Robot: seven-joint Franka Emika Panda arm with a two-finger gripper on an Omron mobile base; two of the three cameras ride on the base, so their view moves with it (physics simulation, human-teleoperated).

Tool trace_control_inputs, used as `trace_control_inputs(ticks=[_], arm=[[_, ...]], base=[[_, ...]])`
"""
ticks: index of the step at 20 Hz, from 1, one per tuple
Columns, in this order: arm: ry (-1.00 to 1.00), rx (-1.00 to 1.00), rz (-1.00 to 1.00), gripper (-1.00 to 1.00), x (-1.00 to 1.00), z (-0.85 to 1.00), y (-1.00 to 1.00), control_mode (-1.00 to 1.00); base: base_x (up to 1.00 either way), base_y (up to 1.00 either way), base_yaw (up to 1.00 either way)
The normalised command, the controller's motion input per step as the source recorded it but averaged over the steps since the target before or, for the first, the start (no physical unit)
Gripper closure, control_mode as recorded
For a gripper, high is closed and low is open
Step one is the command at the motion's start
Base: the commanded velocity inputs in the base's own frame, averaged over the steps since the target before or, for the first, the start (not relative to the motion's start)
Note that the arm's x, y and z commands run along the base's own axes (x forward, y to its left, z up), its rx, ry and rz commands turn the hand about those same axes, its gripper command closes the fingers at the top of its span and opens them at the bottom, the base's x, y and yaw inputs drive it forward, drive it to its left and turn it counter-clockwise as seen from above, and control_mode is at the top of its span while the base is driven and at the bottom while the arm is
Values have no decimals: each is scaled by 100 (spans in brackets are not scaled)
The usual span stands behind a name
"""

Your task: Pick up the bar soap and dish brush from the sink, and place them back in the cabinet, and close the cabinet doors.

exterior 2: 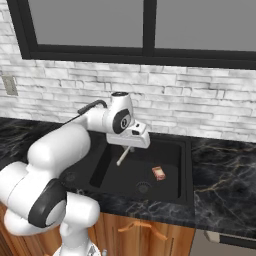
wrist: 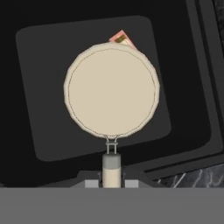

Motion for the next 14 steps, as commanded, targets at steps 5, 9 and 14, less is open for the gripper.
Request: trace_control_inputs(ticks=[5, 9, 14], arm=[[-1, 0, 0, 100, -16, 13, 0, -100], [-1, 0, 0, 100, -23, 22, 0, -100], [0, 0, 0, 100, -24, 23, 0, -100]], base=[[0, 0, 0], [0, 0, 0], [0, 0, 0]])
